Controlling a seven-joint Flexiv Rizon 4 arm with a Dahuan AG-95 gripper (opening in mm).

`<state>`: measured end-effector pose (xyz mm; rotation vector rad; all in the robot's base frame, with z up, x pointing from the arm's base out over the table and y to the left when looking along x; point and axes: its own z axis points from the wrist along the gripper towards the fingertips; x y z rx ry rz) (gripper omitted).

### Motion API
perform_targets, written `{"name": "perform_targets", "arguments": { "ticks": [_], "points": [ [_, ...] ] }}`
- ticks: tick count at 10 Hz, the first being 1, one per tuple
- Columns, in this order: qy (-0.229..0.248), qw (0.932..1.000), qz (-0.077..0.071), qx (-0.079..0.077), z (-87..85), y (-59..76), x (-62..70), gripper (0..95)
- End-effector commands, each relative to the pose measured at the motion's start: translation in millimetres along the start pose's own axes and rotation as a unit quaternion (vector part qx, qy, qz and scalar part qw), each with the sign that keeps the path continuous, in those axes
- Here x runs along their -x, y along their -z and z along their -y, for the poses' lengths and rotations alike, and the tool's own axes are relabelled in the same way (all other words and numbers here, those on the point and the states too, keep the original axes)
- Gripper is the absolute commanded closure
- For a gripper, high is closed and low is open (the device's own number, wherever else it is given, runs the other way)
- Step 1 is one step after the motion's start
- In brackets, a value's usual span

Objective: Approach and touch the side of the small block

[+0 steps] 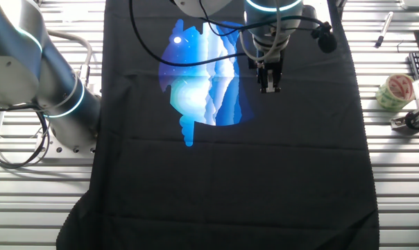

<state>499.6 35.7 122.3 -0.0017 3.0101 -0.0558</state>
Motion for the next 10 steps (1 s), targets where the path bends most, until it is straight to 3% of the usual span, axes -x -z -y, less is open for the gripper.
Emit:
{"name": "perform_targets", "arguments": {
  "ticks": [1,8,10],
  "points": [
    [-0.002,1.0,0.003,-0.002,-3.8,-3.5,0.1,95.0],
    [-0.01,0.9999,0.005,-0.002,-21.9,-13.3,0.9,95.0],
    [-0.009,0.9999,0.009,0.005,-24.7,-17.3,0.7,95.0]
  ]
}}
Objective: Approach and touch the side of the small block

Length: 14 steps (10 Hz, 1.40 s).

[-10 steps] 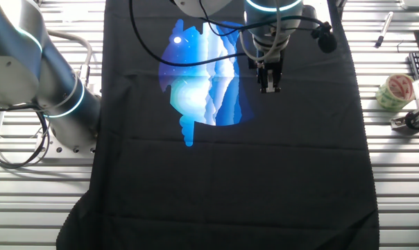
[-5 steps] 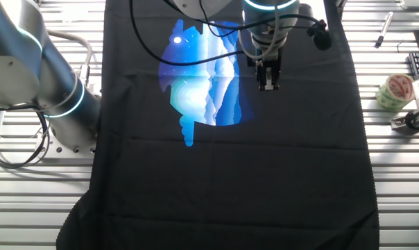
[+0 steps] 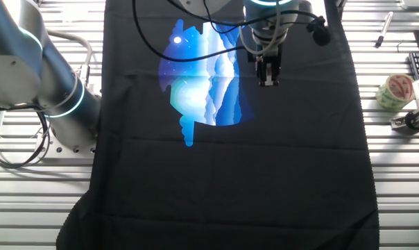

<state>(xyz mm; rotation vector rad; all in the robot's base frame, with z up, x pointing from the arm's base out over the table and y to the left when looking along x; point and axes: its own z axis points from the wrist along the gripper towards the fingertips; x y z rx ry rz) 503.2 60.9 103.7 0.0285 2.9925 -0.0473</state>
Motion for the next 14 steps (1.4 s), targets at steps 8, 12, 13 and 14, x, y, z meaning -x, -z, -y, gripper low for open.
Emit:
{"name": "perform_targets", "arguments": {
  "ticks": [8,12,13,14],
  "points": [
    [-0.002,1.0,0.006,-0.001,-3.0,-12.8,-4.9,95.0],
    [0.004,0.9998,-0.005,-0.019,-6.8,-17.5,-1.8,95.0],
    [0.005,0.9997,-0.011,-0.021,-6.8,-17.6,-1.8,95.0],
    [0.006,0.9996,-0.013,-0.024,-6.9,-17.8,-1.9,95.0]
  ]
}}
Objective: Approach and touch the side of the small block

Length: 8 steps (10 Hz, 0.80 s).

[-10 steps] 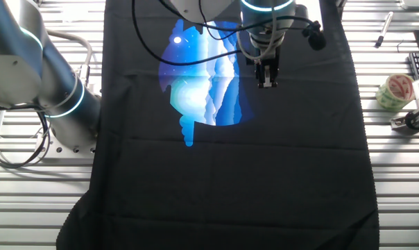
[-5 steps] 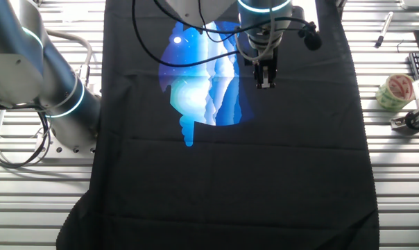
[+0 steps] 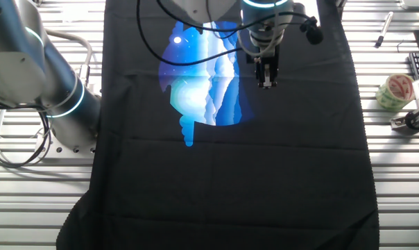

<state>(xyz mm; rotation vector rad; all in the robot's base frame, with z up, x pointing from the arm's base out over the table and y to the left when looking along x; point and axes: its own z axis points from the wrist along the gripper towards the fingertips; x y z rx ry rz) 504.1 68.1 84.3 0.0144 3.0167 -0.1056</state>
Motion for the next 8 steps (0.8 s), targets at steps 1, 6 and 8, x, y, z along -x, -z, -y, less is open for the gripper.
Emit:
{"name": "perform_targets", "arguments": {
  "ticks": [1,6,8],
  "points": [
    [0.0,1.0,0.0,-0.005,1.0,1.2,0.0,95.0],
    [0.004,1.0,0.001,-0.009,0.9,0.4,-0.7,95.0],
    [0.003,1.0,0.0,-0.008,0.9,0.4,-0.7,95.0]
  ]
}}
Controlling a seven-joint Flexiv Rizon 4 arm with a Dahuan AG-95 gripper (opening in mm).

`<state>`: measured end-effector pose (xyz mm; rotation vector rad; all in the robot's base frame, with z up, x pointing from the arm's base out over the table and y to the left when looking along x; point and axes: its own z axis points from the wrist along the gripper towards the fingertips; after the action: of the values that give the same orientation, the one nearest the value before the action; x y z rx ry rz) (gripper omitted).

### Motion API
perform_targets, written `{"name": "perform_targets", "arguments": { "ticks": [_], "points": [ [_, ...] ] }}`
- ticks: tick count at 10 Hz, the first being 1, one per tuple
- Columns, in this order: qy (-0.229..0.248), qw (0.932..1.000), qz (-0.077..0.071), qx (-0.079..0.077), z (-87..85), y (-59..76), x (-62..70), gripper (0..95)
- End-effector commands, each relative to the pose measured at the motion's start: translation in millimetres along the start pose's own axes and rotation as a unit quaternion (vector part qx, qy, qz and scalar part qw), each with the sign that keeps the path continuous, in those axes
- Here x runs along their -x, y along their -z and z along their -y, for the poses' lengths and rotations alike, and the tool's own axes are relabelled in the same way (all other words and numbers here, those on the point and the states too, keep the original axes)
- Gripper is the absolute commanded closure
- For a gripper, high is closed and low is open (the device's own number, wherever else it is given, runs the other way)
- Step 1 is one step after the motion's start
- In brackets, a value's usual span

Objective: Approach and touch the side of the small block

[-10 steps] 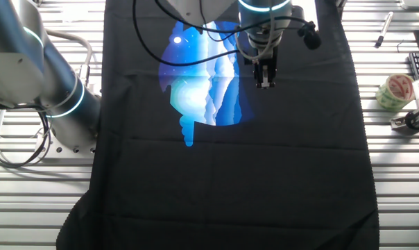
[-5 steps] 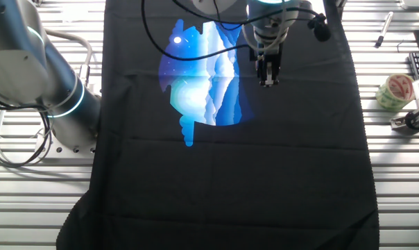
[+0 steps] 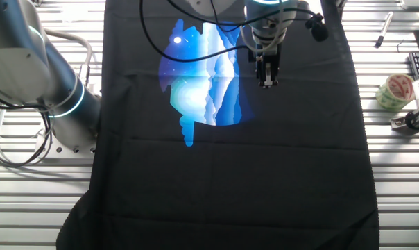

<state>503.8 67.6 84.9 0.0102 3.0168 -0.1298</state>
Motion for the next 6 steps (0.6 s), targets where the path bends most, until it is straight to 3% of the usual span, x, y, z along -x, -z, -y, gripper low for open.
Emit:
{"name": "perform_targets", "arguments": {
  "ticks": [1,3,4,5,6],
  "points": [
    [0.005,1.0,0.001,0.001,0.3,-0.2,-0.5,95.0],
    [0.018,0.9997,-0.004,0.017,0.3,-0.2,-0.5,95.0],
    [0.027,0.9992,-0.022,0.021,0.3,-0.2,-0.5,95.0],
    [0.036,0.9982,-0.033,0.035,0.3,-0.2,-0.5,95.0],
    [0.041,0.9977,-0.036,0.039,0.3,-0.2,-0.5,95.0]
  ]
}}
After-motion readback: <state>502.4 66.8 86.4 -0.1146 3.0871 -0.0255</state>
